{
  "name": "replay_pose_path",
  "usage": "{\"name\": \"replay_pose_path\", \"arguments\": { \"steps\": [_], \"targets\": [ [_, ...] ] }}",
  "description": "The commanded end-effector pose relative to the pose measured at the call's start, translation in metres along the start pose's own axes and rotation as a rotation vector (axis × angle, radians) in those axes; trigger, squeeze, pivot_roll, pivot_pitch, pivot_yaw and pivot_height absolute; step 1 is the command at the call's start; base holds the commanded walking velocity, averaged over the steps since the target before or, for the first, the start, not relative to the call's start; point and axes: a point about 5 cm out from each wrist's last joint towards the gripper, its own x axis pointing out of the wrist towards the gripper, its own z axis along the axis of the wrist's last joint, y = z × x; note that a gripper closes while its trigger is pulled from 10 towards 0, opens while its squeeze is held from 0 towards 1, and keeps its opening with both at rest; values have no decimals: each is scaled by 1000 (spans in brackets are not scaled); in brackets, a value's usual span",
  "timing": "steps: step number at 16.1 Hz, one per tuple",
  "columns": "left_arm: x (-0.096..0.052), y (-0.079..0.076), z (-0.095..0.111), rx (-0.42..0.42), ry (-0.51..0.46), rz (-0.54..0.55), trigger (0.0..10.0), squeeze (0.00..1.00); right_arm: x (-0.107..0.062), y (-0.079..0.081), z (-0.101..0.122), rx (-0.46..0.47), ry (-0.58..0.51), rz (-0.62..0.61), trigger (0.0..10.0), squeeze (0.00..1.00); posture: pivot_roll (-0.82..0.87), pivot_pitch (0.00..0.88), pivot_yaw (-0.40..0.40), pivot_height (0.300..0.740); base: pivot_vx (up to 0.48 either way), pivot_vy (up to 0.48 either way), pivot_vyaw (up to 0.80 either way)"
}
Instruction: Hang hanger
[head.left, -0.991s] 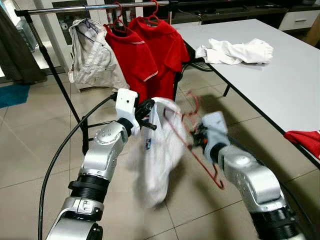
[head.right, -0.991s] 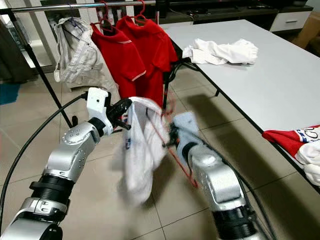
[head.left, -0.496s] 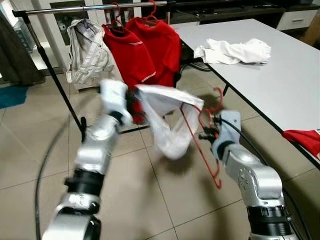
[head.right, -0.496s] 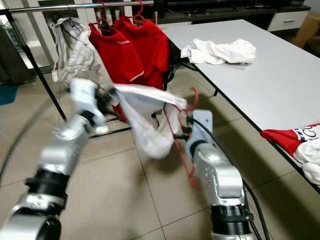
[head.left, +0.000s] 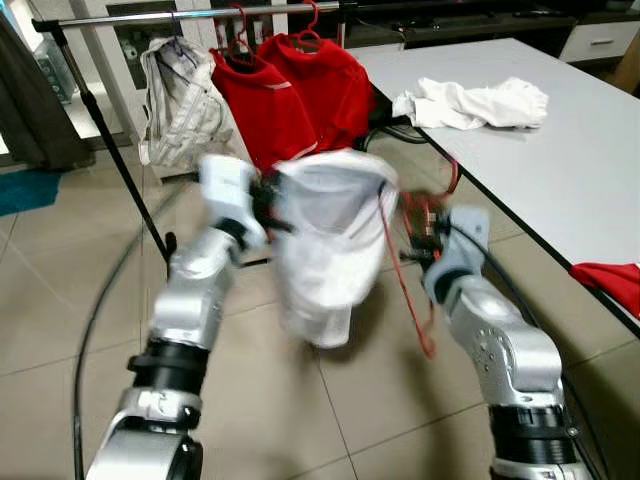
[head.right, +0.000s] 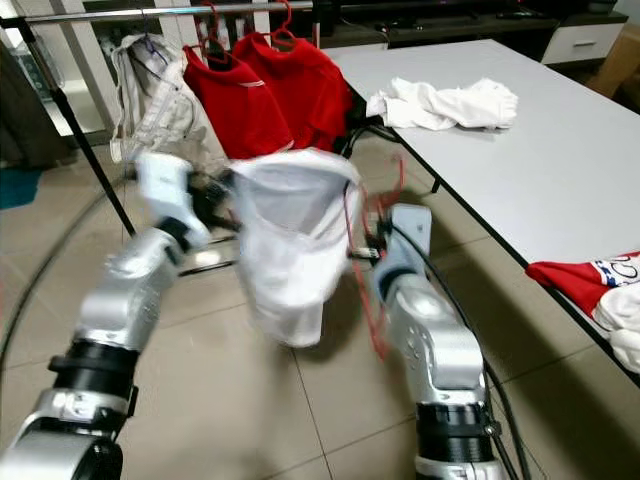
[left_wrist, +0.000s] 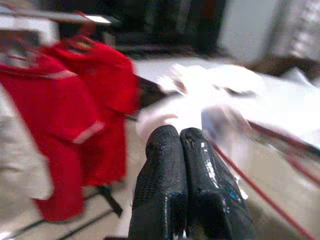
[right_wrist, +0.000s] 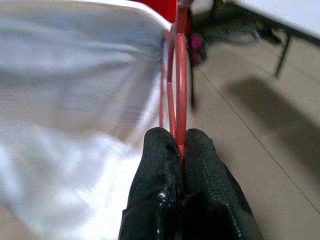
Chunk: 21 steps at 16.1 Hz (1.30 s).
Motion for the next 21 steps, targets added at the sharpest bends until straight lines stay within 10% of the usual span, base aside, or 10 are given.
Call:
{"name": "replay_pose_path", "arguments": {
  "steps": [1,5,8,13,18,21],
  "targets": [
    [-1,-6,-5,36,45,-52,0,0,-2,6,18,25,-94,47,10000,0,-136,0,29,740,0,0,0],
    [2,-8,-3,38,28,-28,0,0,-11,15,-32,-319,248,225,10000,0,-141,0,34,740,0,0,0],
    [1,3,3,38,6,36,0,0,-15,8,-35,-331,276,217,10000,0,-140,0,30,740,0,0,0],
    [0,3,2,43,18,17,0,0,-5,-11,-1,-156,65,20,10000,0,-140,0,30,740,0,0,0],
    [-5,-25,-15,43,104,-191,0,0,-9,2,42,112,-248,98,10000,0,-143,0,31,740,0,0,0],
    [-5,-25,-14,44,109,-203,0,0,-11,13,41,108,-270,186,10000,0,-143,0,31,740,0,0,0]
  ]
}}
